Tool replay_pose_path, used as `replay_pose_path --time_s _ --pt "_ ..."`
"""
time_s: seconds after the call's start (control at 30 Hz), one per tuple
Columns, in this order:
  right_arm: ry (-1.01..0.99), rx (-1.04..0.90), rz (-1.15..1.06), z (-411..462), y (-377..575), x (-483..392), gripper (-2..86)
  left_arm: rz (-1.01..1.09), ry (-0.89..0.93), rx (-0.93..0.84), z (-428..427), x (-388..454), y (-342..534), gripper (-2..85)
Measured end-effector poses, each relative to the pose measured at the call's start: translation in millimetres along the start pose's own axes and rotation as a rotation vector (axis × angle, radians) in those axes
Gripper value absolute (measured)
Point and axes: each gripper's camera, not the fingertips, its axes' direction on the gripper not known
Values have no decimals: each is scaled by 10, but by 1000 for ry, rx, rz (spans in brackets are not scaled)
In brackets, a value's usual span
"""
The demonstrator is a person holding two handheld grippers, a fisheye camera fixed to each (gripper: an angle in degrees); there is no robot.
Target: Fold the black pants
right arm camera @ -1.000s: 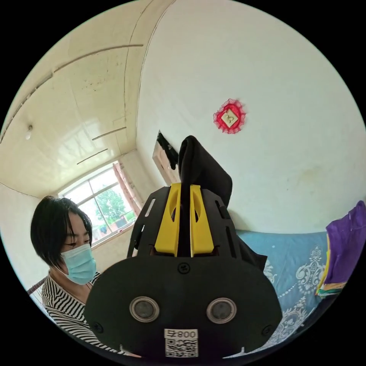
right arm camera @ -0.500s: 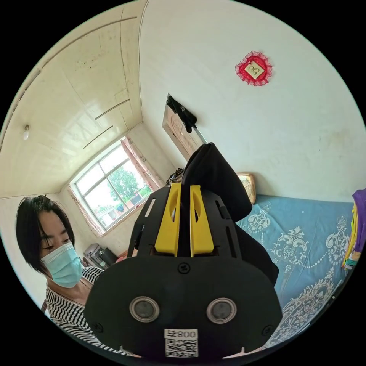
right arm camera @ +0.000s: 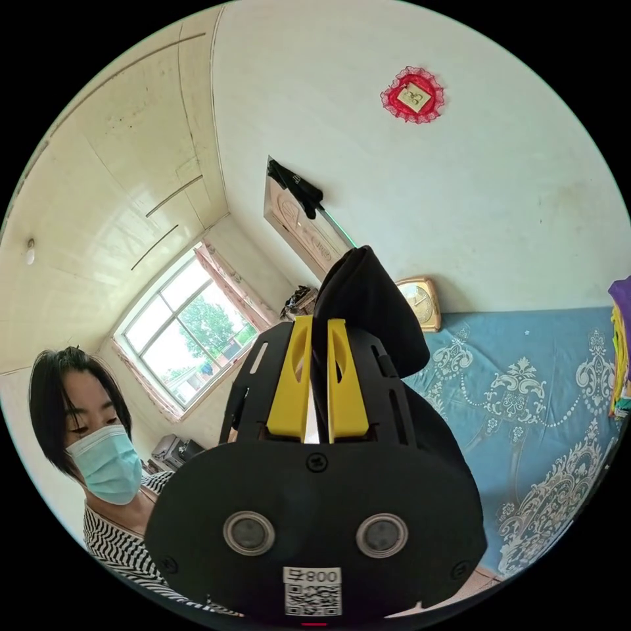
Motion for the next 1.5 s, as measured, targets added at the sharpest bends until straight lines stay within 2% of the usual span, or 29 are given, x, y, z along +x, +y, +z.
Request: replay_pose_path --time_s 0.1,0.27,0.37,0.5,0.57,0.63,0.73,0.77,0.8,0.83,0.97,1.1,1.3,1.5 --pt "-42 31 0 192 -115 -190 13 -37 -62 41 -365 -271 174 12" --pt "-127 91 -38 497 -350 -581 16 -125 -222 252 -1492 -825 482 4" --pt "-131 144 -77 621 -486 -781 16 -108 -340 389 -2177 -1017 476 3" --pt "-99 220 23 701 -475 -615 18 -24 -497 437 -2614 -1068 271 3" --pt "-9 224 117 741 -344 -343 19 30 -577 374 -2544 -1139 127 3" --pt "181 151 311 865 1 156 19 26 -607 282 -2288 -1298 70 3" --pt "441 -2 566 1068 665 734 10 -23 -627 16 -1553 -1725 131 4" --pt "501 -20 615 1093 795 807 8 -63 -632 -119 -1231 -1910 216 4" --pt "570 -28 699 1134 1017 888 6 -85 -633 -177 -1089 -1991 270 4" --pt "554 -31 722 1216 1150 884 5 -100 -601 -233 -884 -2090 382 4" --pt "597 -165 600 1816 1039 625 8 -117 -566 -178 -751 -2138 541 9" --pt "742 -444 296 3052 637 307 33 -124 -525 -160 -738 -2213 583 14" --pt "759 -870 -182 4761 649 -110 96 -103 -522 -181 -626 -2293 617 18" --pt "787 -1024 -350 5583 806 -281 118 -122 -512 -201 -481 -2383 662 21"
